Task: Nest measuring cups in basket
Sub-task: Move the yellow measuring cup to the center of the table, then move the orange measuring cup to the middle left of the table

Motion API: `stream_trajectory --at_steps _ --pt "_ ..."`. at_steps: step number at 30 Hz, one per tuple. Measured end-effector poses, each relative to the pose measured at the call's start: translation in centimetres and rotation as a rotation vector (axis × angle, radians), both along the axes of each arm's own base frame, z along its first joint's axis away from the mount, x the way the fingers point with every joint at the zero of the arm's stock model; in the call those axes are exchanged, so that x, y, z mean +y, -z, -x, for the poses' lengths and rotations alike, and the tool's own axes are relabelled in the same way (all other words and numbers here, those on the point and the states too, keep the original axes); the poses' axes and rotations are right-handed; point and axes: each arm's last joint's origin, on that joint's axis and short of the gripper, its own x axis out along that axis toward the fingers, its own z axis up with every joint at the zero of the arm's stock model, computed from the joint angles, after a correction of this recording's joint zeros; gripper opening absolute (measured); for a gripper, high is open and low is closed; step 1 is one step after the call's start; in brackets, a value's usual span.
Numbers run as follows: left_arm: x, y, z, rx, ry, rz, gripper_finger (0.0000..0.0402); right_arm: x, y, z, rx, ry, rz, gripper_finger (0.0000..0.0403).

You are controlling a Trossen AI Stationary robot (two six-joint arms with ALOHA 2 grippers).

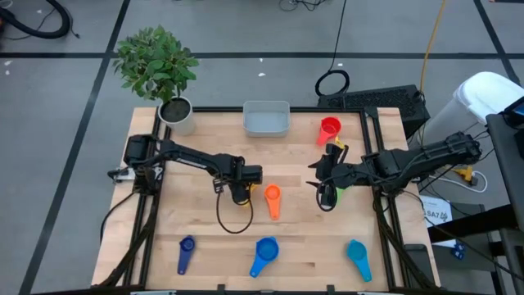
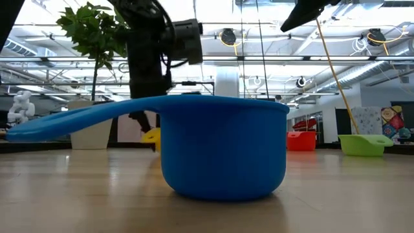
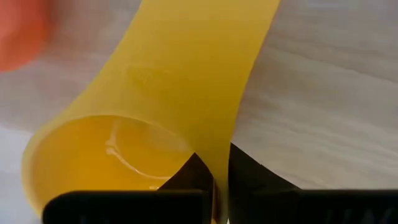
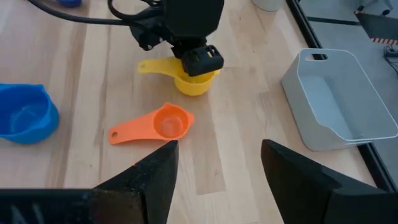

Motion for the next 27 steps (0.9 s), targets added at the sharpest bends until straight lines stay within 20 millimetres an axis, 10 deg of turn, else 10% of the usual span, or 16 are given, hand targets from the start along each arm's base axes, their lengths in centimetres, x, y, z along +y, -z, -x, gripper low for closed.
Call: stream_trajectory --at_steps 16,27 --pt "0.2 -1.8 0.3 -0.069 -0.098 -0.047 0.0171 -0.1 2.7 0.2 0.053 0.051 -0.034 0.0224" --pt "-1.0 -9.3 1.7 -0.439 -0.391 0.116 0.0207 -0.3 6.5 -0.4 -0.045 0.067 -0.064 0.0224"
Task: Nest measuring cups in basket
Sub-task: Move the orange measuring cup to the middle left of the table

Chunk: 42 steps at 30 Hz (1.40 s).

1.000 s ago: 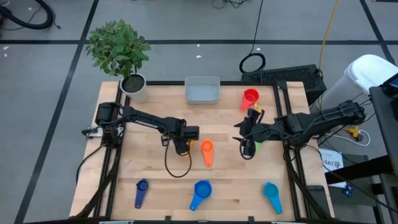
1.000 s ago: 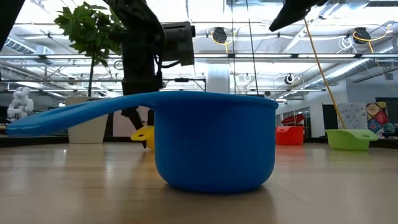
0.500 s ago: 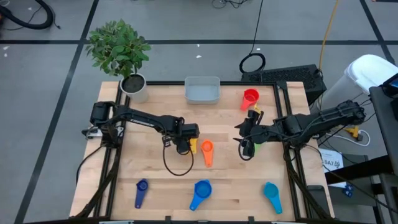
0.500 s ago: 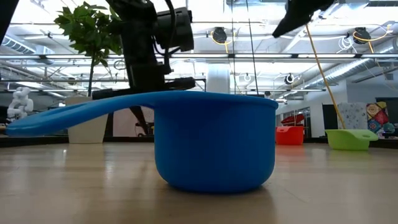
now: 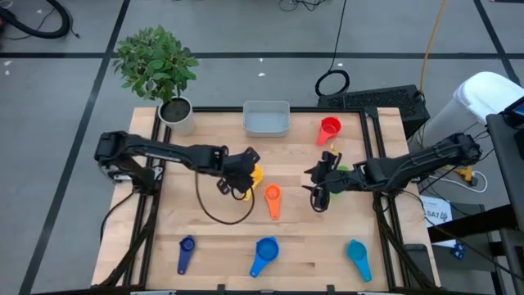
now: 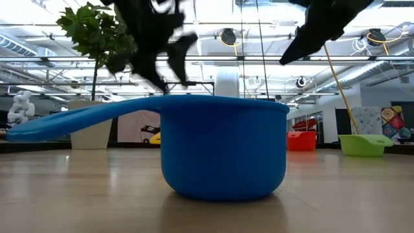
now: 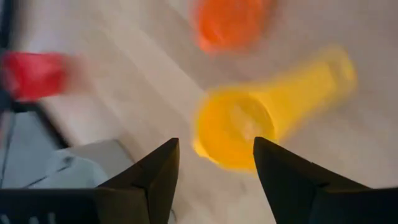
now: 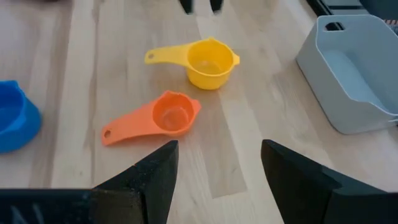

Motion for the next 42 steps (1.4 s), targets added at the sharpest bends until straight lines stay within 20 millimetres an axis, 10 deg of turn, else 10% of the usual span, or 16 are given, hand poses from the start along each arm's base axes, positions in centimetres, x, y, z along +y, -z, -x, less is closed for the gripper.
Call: stream_trajectory --at_steps 5,14,25,42 --pt "-2.0 -1.0 -0.1 -0.107 -0.116 0.209 0.0183 -0.5 0.5 -0.1 -0.008 0.028 0.008 0.0224" --pt "-6.2 4.0 -1.2 0.089 0.048 0.122 0.0124 -0.9 -1.2 1.5 -0.072 0.045 0.04 0.0224" --pt "-5.4 6.0 -4.0 -0.025 0.1 0.081 0.0112 -1.7 -4.0 5.1 -0.194 0.061 0.036 0.0224" --pt "-4.8 5.7 -5.2 -0.019 0.136 0.046 0.0113 -1.6 -3.5 4.5 -0.16 0.046 0.053 0.0224"
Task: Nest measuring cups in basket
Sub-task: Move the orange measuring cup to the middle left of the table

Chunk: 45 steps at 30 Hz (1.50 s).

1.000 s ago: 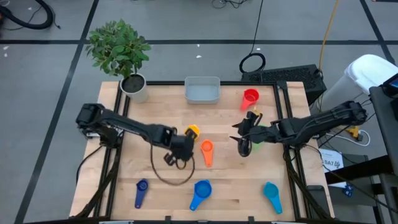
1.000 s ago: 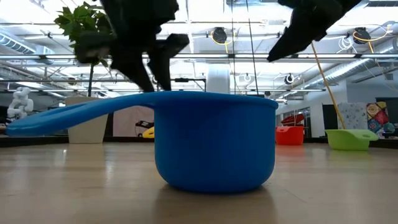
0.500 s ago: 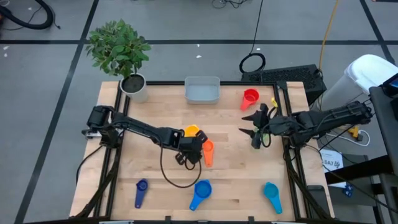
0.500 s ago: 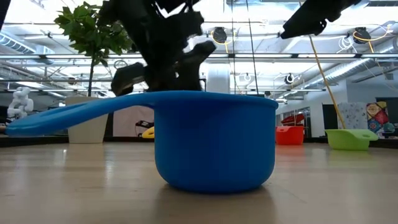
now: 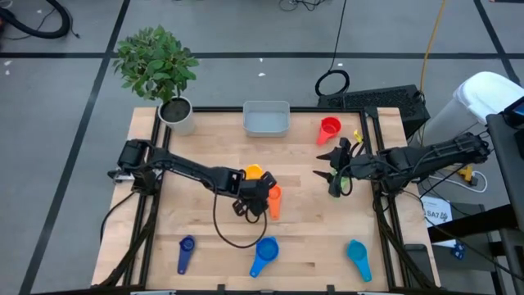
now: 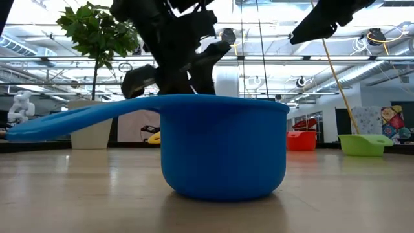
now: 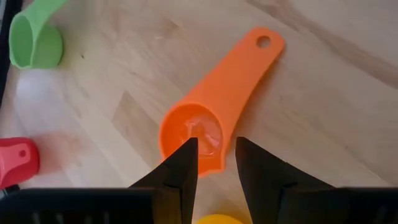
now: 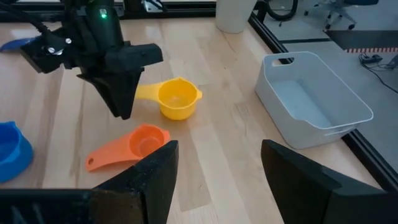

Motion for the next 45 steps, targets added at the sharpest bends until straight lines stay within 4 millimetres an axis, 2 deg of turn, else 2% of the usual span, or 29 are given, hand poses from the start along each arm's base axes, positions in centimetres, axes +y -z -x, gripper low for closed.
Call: stream_trajectory --at_steps 5,11,17,25,41,45 --pt "0.2 0.4 -0.3 0.017 0.0 -0.001 0.0113 0.0 0.0 0.0 -0.005 -0.001 -0.002 0.0224" --pt "0.2 2.4 -1.0 0.114 -0.009 -0.031 0.0113 0.0 -0.1 -0.1 -0.01 -0.008 0.002 0.0224" --pt "0.6 1.2 -3.3 0.055 -0.021 -0.044 0.0113 0.1 0.0 0.0 0.001 -0.012 -0.004 0.0224" --pt "1.8 1.5 -2.6 0.165 -0.008 -0.05 0.0113 0.4 0.0 0.0 0.004 -0.045 -0.015 0.0224" --pt "1.2 1.3 -2.3 0.213 0.04 -0.029 0.0113 0.4 0.1 0.0 0.008 -0.045 -0.01 0.0224" --pt "1.1 2.3 -2.6 0.221 0.031 -0.01 0.0113 0.4 0.0 0.0 0.007 -0.045 -0.011 0.0224"
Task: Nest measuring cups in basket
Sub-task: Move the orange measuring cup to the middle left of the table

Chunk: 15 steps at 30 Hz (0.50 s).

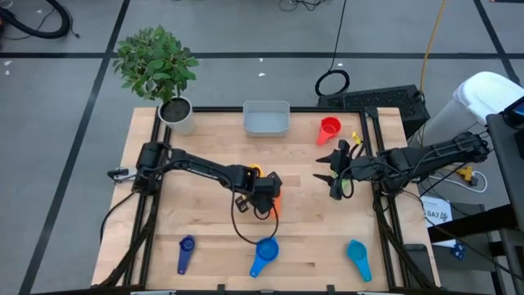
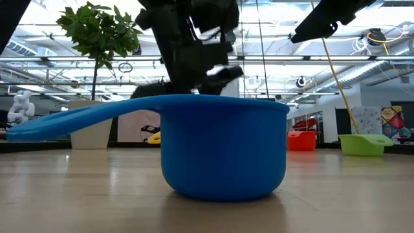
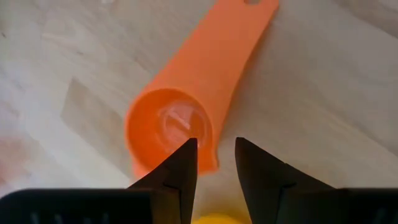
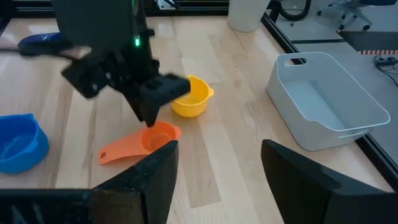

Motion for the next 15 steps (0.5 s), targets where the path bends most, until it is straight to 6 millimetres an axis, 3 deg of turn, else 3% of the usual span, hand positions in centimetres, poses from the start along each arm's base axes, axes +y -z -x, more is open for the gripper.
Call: stream_trajectory --at_steps 4,11,15 --pt "-0.4 1.7 -0.5 0.018 0.005 -0.005 0.0113 0.0 0.1 0.0 -0.003 0.001 -0.003 0.0224" --pt "-0.3 2.1 -0.5 0.022 -0.01 -0.029 0.0111 0.0 1.4 0.1 0.021 0.006 -0.004 0.0224" --pt "-0.8 2.0 -0.4 0.025 0.018 -0.031 0.0071 0.0 2.0 0.0 0.023 0.007 -0.005 0.0224"
